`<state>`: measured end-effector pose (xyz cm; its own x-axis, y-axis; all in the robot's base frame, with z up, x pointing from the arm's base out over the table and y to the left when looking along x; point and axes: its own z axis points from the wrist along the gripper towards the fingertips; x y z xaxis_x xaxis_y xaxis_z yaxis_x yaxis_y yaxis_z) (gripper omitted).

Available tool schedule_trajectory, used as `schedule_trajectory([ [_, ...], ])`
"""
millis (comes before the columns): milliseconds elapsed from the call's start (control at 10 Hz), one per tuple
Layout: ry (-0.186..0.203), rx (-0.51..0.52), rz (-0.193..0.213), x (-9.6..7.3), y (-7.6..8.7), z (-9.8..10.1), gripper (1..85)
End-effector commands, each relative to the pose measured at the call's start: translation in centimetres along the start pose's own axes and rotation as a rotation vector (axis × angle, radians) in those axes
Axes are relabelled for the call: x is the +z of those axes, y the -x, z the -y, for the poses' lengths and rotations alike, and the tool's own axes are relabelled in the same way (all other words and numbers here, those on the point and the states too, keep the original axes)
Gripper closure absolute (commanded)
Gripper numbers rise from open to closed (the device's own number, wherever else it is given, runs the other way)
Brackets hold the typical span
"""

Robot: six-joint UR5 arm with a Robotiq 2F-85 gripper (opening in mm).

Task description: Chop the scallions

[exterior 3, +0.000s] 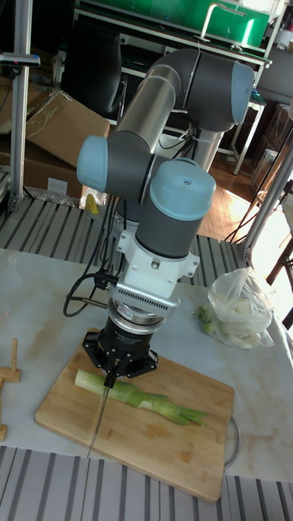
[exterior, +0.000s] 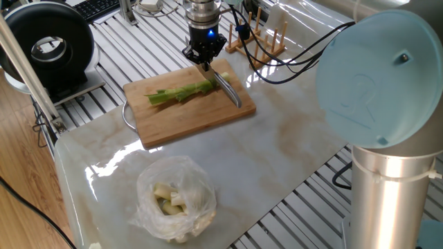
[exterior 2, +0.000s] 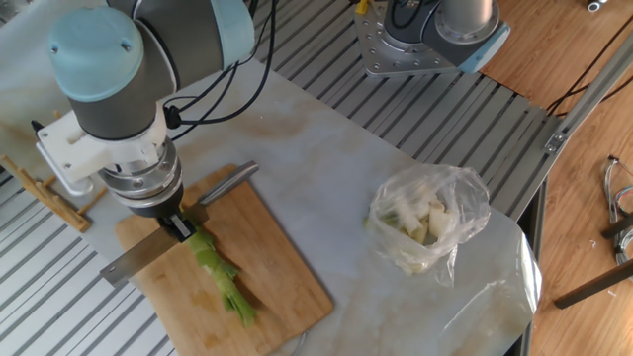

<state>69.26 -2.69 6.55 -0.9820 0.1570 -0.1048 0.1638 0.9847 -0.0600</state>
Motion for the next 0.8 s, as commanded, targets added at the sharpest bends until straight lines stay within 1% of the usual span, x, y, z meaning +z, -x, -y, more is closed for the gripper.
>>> schedule_trajectory([
  [0, 0.008, 0.003, -0.005, 0.22, -0.28, -0.24, 84.7],
  [200, 0.007, 0.007, 0.0, 0.52, -0.44, -0.53, 84.7],
  [500, -0.001, 0.013, -0.001, 0.52, -0.9, -0.79, 84.7],
  [700, -0.003, 0.012, 0.003, 0.8, -0.78, -0.8, 84.7],
])
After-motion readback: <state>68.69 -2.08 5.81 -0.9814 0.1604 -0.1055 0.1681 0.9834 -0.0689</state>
